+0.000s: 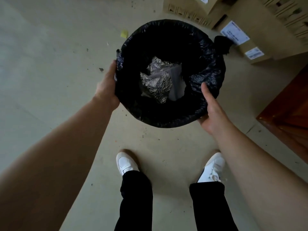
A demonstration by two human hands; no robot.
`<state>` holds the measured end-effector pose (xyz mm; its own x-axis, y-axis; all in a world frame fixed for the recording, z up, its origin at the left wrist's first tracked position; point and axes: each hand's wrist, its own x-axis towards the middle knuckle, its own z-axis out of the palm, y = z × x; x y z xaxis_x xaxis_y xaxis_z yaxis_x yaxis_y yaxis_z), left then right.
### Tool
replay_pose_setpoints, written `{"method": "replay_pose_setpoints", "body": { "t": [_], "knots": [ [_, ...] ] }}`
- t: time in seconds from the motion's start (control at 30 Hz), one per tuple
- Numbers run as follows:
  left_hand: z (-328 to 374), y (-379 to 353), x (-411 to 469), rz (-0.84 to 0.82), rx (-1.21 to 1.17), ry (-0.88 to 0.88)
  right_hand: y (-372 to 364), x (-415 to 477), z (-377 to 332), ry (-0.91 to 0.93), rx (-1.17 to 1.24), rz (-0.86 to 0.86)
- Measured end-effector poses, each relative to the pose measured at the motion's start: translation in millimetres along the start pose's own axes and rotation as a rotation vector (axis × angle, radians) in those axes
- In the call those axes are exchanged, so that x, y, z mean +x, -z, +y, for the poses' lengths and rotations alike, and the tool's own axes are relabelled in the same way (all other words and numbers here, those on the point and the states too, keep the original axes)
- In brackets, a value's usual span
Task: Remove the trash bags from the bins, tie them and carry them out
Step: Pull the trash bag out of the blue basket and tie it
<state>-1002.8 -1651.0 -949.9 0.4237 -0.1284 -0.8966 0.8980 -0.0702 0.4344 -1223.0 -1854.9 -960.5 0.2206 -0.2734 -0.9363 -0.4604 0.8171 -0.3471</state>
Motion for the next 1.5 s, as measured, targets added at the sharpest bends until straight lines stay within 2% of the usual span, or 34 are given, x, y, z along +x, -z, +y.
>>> {"method": "replay_pose_setpoints", "body": {
  "t": [0.03, 0.1, 0.17, 0.23, 0.33, 0.43, 0.47, 0.57, 0.67, 0.73, 0.83, 0.93, 1.07, 1.2, 1.27, 1.33, 1.4, 1.5],
  "knots": [
    [1.0, -0.4, 1.4, 0.036, 0.009, -0.027, 2.1, -0.4, -1.1, 0.006, 0.031, -0.030],
    [1.1, 2.6, -0.9, 0.242, 0.136, -0.128, 8.9, -1.0, -3.4, -0.005, 0.128, -0.086],
    [3.2, 5.4, -7.5, 0.407, 0.327, -0.217, 16.4, 1.9, -4.0, -0.085, 0.267, -0.010],
    [6.5, 6.6, -17.4, 0.462, 0.413, -0.291, 13.9, -3.3, -6.8, -0.128, 0.204, 0.084],
    [12.9, 4.2, -32.5, 0.442, 0.438, -0.333, 5.6, -9.3, -12.1, -0.009, -0.003, 0.253],
    [16.5, -3.8, -52.7, 0.427, 0.536, -0.416, -1.8, -26.6, -23.5, 0.347, -0.298, 0.551],
    [17.0, -7.9, -59.4, 0.447, 0.616, -0.469, -4.6, -32.6, -25.8, 0.470, -0.382, 0.595],
    [14.2, -24.0, -82.4, 0.434, 0.809, -0.609, -15.4, -55.5, -30.4, 0.663, -0.524, 0.490],
    [12.5, -36.4, -98.9, 0.318, 0.955, -0.635, -18.3, -71.6, -34.0, 0.683, -0.659, 0.365],
    [14.9, -36.5, -102.9, 0.290, 1.002, -0.590, -14.4, -74.5, -37.1, 0.530, -0.565, 0.339],
    [17.7, -26.6, -100.7, 0.363, 0.843, -0.465, -8.2, -76.1, -41.5, 0.130, -0.234, 0.227],
    [13.6, -16.4, -100.3, 0.408, 0.729, -0.357, -3.2, -72.9, -31.2, -0.004, -0.364, 0.068],
    [0.0, -15.6, -103.7, 0.337, 0.734, -0.367, -9.8, -64.9, -8.3, 0.094, -0.507, 0.152],
    [-13.4, -19.5, -108.5, 0.294, 0.809, -0.398, -6.4, -53.6, 12.6, 0.027, -0.457, 0.178],
    [-11.8, -18.6, -109.6, 0.314, 0.830, -0.406, -8.3, -59.1, 19.0, 0.107, -0.694, 0.157],
    [-8.8, -22.5, -112.9, 0.280, 0.809, -0.469, -10.2, -64.3, 26.4, 0.275, -0.930, 0.263],
    [-9.6, -39.8, -126.9, 0.132, 0.822, -0.599, -12.7, -73.2, 31.0, 0.354, -1.027, 0.344],
    [-20.8, -82.2, -157.0, -0.259, 0.942, -0.834, -15.4, -78.9, 36.9, 0.449, -1.156, 0.338]
  ]
}}
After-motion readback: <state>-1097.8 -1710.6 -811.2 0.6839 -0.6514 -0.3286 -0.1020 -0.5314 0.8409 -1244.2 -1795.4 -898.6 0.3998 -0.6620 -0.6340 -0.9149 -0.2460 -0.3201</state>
